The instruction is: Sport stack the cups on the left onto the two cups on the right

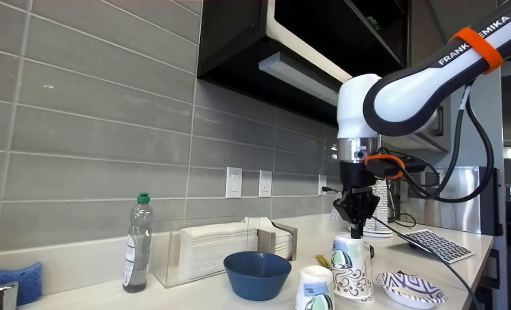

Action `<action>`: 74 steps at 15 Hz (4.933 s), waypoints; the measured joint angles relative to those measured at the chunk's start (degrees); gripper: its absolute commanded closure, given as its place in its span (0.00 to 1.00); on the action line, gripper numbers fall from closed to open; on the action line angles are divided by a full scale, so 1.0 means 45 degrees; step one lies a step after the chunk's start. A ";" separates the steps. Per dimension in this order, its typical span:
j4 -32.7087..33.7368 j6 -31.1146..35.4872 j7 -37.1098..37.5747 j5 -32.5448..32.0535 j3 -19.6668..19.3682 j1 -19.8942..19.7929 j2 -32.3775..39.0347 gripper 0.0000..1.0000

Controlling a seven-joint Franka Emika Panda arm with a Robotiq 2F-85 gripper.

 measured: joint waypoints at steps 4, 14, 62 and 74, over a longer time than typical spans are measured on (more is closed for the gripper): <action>0.0024 -0.0254 -0.0001 -0.0048 -0.0052 -0.0135 -0.0722 1.00; 0.0621 -0.1632 -0.0149 -0.1051 -0.0288 -0.1197 -0.2576 1.00; 0.2103 -0.0779 -0.2534 0.1500 -0.0357 0.0852 -0.0676 0.00; 0.1929 -0.0681 -0.3742 0.2091 -0.0186 0.1413 0.0491 0.00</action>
